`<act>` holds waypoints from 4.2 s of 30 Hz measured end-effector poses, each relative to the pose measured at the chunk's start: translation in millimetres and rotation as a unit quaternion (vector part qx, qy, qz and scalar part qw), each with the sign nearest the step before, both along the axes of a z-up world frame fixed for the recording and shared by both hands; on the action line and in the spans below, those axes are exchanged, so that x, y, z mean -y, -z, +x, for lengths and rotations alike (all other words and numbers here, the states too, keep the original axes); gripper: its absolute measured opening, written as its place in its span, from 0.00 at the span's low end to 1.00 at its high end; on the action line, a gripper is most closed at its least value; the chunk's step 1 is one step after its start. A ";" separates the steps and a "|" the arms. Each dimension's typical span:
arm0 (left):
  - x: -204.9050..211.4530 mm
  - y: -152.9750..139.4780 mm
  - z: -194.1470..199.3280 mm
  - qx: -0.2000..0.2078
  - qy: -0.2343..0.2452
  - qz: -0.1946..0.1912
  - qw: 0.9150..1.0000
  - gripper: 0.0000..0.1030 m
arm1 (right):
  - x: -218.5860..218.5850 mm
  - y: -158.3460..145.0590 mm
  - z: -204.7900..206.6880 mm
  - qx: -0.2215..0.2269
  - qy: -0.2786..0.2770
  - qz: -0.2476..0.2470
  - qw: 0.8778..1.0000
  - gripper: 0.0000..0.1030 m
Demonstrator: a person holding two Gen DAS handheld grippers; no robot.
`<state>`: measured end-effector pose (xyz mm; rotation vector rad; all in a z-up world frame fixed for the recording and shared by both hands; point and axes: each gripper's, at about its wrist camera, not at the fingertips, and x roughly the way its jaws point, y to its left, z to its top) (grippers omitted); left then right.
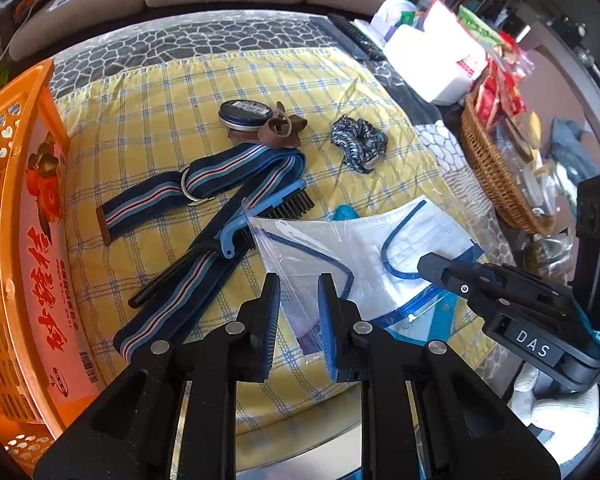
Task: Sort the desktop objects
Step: 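Lift the bagged mask with the right tool and carry it over the orange basket, then open the right tool to drop the mask into the basket, then move the right tool to the blue packaged item and close on it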
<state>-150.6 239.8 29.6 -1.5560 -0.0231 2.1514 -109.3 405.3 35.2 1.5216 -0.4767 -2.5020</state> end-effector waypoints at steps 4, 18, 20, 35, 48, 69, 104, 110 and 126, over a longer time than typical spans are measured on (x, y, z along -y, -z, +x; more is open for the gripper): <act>4.0 -18.1 6.1 -0.011 0.000 0.009 1.000 0.17 | 1.8 -17.5 4.1 -0.011 0.001 0.004 1.000 0.16; 97.0 -105.6 29.5 -0.073 -0.041 0.045 0.995 0.17 | 66.3 -107.0 22.8 -0.077 -0.040 0.029 0.996 0.17; 120.5 -112.3 33.5 -0.079 -0.052 0.046 0.994 0.17 | 86.5 -114.9 24.2 -0.083 -0.053 0.032 0.995 0.17; 294.4 -90.8 54.6 -0.073 -0.145 0.025 0.986 0.17 | 258.1 -102.2 20.6 -0.081 -0.151 0.037 0.985 0.17; 335.7 -47.2 49.1 -0.046 -0.163 0.013 0.985 0.17 | 322.4 -41.8 14.6 -0.038 -0.187 0.082 0.978 0.18; 331.2 -41.8 59.8 -0.037 -0.156 0.009 0.987 0.17 | 338.7 -38.0 23.6 -0.012 -0.198 0.146 0.969 0.60; 153.5 -78.0 75.9 -0.061 -0.058 0.023 0.996 0.85 | 71.1 -80.1 60.6 -0.024 -0.002 0.086 0.996 0.70; 96.6 -55.9 67.4 -0.041 -0.026 0.022 0.999 0.85 | 7.2 -56.7 67.5 -0.004 0.038 0.081 0.996 0.70; -17.5 17.9 19.1 0.008 0.035 -0.030 0.999 0.85 | -63.3 17.2 49.6 0.043 0.077 0.034 0.996 0.70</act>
